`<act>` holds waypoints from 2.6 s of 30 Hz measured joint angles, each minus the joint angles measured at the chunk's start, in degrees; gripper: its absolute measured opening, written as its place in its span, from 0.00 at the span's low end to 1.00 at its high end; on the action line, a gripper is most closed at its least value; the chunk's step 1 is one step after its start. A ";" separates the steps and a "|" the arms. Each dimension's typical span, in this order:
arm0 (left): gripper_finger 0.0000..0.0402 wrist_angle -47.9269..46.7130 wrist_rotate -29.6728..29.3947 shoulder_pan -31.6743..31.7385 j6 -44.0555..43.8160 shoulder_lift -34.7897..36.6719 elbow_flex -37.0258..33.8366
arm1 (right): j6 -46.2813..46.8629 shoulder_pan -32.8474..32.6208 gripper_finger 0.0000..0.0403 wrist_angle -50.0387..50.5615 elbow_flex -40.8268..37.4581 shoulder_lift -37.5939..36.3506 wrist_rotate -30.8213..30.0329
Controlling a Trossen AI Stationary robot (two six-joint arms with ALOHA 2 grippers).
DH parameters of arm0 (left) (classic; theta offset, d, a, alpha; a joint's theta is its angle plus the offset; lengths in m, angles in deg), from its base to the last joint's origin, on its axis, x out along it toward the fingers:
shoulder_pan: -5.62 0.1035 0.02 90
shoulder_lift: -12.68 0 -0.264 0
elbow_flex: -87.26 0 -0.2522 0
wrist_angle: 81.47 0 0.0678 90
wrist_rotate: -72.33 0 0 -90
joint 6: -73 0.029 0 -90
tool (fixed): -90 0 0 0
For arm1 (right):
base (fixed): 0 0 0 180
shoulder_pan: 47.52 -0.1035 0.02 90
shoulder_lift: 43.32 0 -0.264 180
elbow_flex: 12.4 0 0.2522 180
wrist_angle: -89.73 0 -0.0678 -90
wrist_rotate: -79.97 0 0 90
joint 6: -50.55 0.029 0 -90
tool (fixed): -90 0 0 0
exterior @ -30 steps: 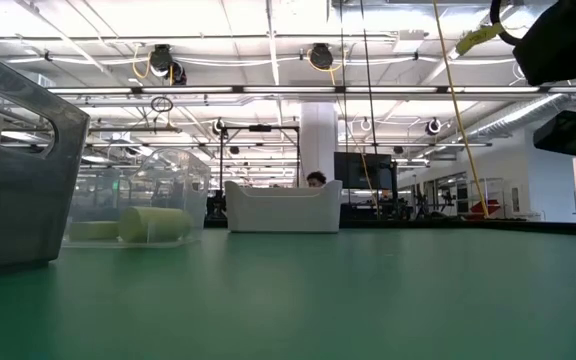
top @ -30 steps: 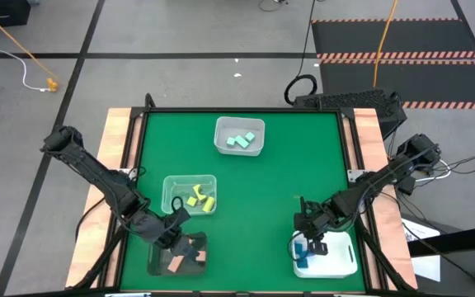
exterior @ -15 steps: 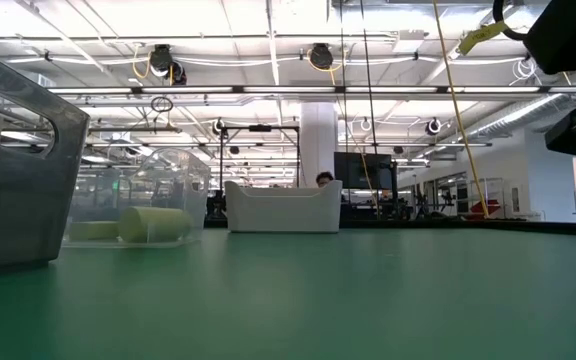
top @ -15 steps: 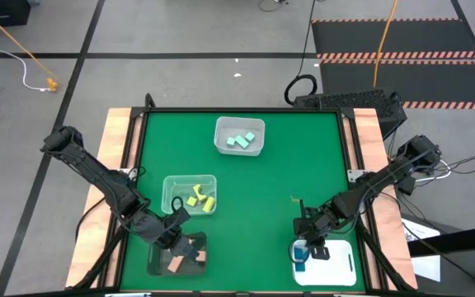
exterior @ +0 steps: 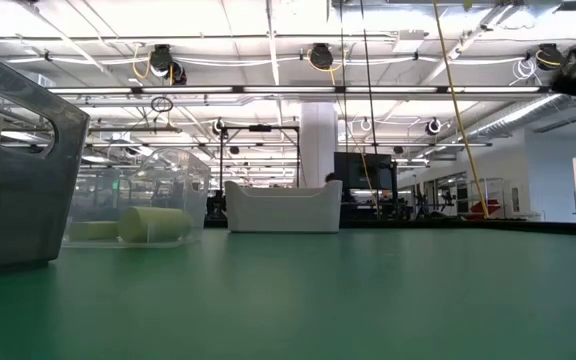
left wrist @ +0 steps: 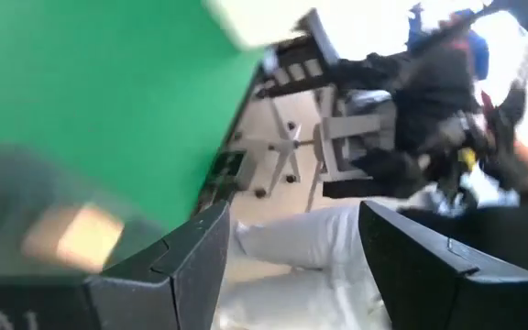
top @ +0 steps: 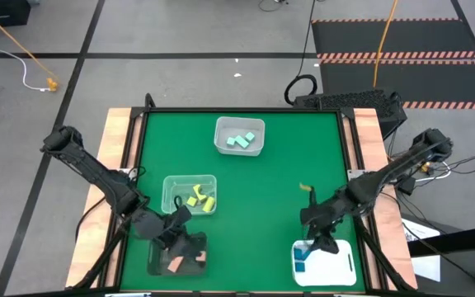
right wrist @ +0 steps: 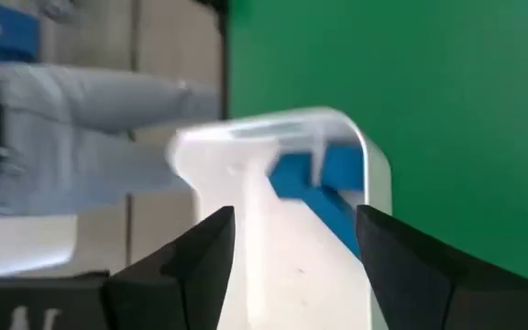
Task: Sort & place blocks by color
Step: Return to Home Position
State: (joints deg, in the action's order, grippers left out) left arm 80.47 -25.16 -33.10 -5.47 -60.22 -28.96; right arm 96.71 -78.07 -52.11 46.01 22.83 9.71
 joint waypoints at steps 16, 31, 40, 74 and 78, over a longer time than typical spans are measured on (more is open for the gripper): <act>0.61 -12.23 -16.17 1.55 36.65 21.76 0.02 | -11.08 11.20 0.54 -0.15 0.00 -22.15 -26.64; 0.61 -36.78 -16.14 8.22 43.93 42.49 0.02 | -29.29 19.35 0.54 -0.79 0.00 -24.27 -40.83; 0.61 -42.69 -18.66 11.53 48.29 49.23 0.00 | -35.02 25.58 0.54 -26.10 -11.83 -24.15 -40.70; 0.61 -13.98 -19.69 18.61 49.80 49.79 -29.58 | -19.16 29.41 0.54 -64.92 -41.13 -24.15 -40.91; 0.61 -9.59 -19.69 19.81 49.74 49.77 -33.27 | -14.94 29.41 0.54 -64.93 -42.80 -24.15 -40.95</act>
State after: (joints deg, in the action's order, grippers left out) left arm 70.88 -44.85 -13.29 44.27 -10.45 -62.23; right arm 81.76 -48.66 -117.04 3.21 -1.32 -31.24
